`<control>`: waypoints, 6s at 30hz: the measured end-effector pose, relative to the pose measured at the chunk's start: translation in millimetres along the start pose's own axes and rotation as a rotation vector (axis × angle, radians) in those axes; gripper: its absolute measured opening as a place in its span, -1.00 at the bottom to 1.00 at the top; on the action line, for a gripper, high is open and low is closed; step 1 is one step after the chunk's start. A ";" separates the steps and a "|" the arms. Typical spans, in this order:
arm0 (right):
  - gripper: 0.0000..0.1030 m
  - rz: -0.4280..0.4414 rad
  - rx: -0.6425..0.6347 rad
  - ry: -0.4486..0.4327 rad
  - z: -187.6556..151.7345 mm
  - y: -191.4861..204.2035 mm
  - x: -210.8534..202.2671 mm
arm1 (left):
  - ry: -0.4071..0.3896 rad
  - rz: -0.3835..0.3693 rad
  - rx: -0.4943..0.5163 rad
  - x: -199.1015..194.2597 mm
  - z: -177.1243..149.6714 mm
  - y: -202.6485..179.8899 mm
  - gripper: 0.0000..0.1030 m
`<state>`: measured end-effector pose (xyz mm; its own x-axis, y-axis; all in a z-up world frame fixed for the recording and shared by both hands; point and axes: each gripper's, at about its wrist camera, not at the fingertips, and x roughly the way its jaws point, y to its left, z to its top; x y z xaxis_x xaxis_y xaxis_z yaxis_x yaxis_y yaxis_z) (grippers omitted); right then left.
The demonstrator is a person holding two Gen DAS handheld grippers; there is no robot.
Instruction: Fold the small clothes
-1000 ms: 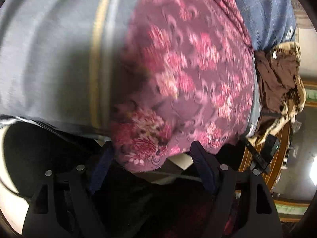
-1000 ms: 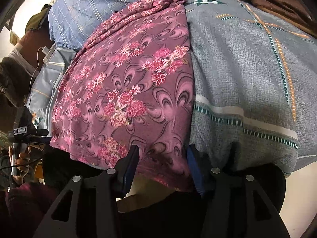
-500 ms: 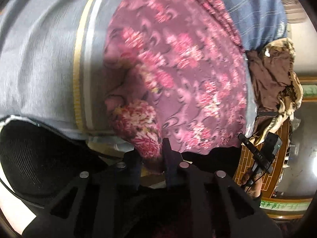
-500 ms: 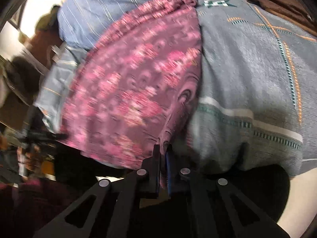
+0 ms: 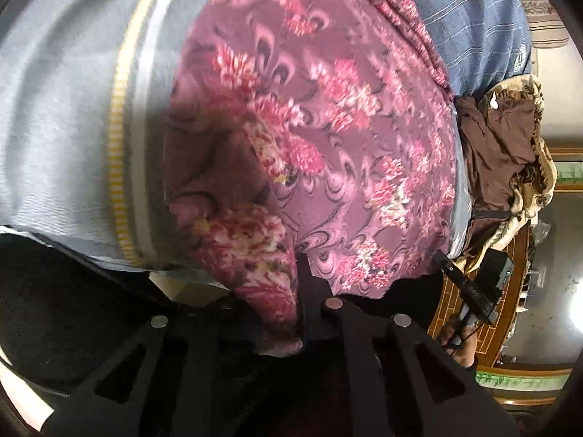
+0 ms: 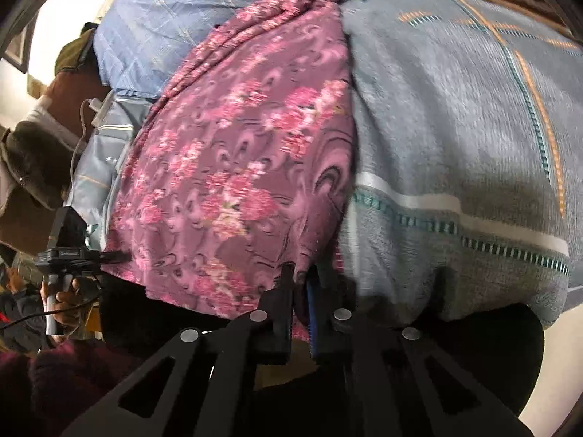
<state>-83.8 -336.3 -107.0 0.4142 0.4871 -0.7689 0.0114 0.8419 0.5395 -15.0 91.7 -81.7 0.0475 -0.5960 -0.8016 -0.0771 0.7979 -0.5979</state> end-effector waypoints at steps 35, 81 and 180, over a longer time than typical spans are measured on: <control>-0.91 0.558 0.356 -0.431 279.6 -39.7 50.6 | -0.360 -0.079 0.030 -33.4 296.5 -80.1 -0.81; -0.91 -0.073 -0.009 -0.454 396.8 -4.8 38.5 | -0.374 0.087 -0.058 -11.5 400.6 -78.5 -0.74; -0.66 0.006 0.333 -0.358 193.9 -44.0 18.1 | -0.491 -0.051 -0.325 -73.9 187.8 17.8 -0.63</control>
<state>99.7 -409.6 -78.1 0.7013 0.3318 -0.6310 0.2748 0.6909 0.6687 167.1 166.9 -34.7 0.5086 -0.4597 -0.7280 -0.3601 0.6544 -0.6649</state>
